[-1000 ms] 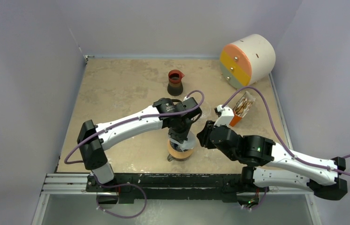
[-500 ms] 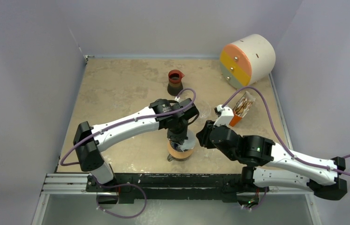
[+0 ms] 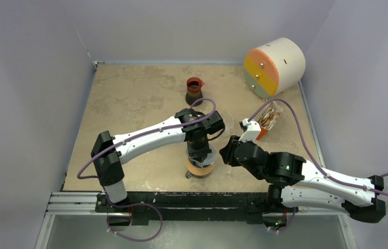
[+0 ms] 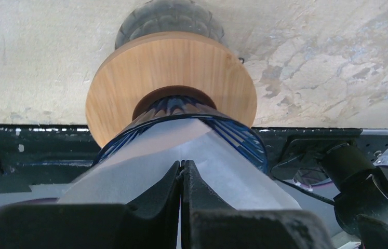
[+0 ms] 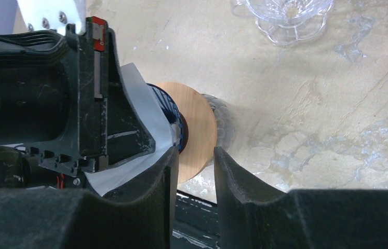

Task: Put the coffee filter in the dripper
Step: Place the coffee filter in the coffee dripper.

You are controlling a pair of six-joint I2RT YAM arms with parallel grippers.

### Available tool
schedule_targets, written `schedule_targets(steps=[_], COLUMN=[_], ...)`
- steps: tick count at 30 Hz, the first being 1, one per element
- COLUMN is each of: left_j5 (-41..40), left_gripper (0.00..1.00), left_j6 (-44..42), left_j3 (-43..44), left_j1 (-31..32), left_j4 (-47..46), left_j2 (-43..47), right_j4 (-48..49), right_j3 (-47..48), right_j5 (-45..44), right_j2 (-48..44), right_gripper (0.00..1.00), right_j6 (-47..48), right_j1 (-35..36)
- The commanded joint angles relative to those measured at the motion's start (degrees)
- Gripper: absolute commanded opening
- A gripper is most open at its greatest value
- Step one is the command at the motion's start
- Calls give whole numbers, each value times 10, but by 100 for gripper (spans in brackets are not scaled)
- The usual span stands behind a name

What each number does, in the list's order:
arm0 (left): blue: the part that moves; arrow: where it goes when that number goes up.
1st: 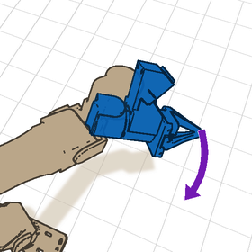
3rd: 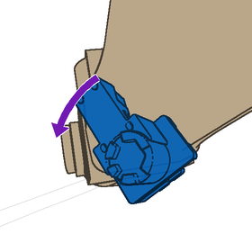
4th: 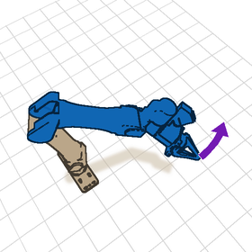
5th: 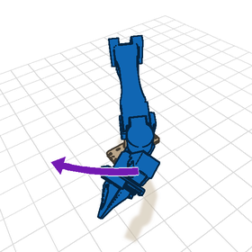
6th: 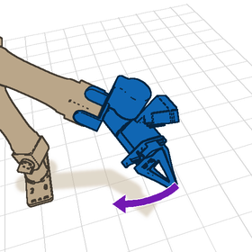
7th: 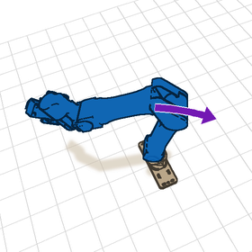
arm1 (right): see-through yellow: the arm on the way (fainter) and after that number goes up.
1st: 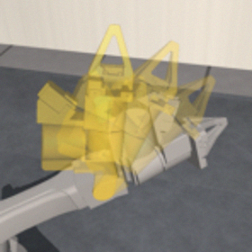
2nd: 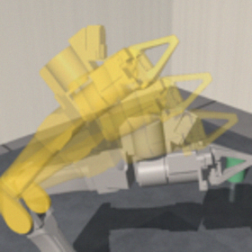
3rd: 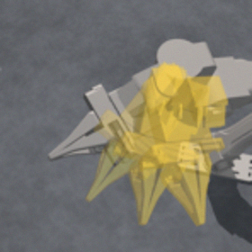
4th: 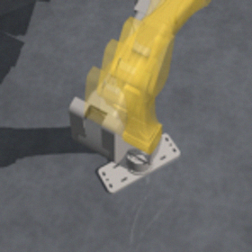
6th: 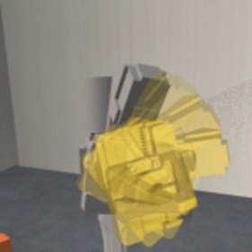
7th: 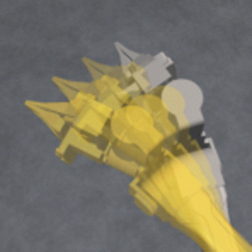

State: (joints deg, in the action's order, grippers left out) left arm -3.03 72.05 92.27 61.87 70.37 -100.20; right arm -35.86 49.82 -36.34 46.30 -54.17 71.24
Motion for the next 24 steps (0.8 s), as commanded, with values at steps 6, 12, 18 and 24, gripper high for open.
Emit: schedule_targets(steps=[6,12,18,24], left_j5=[-12,-10,-11,-10], left_gripper=[0,0,6,12], left_j6=[93,82,62,46], left_j3=[40,43,45,41], left_j1=[12,12,12,11], left_j4=[59,61,63,57], left_j2=[-5,-8,-12,-15], right_j4=[10,4,2,5], right_j3=[-9,-6,-2,0], right_j5=[-12,-11,-13,-18], right_j2=[-11,-15,-15,-14], right_gripper=[34,34,34,34], right_j6=[-8,-5,-5,-5], right_j1=[0,0,0,0])
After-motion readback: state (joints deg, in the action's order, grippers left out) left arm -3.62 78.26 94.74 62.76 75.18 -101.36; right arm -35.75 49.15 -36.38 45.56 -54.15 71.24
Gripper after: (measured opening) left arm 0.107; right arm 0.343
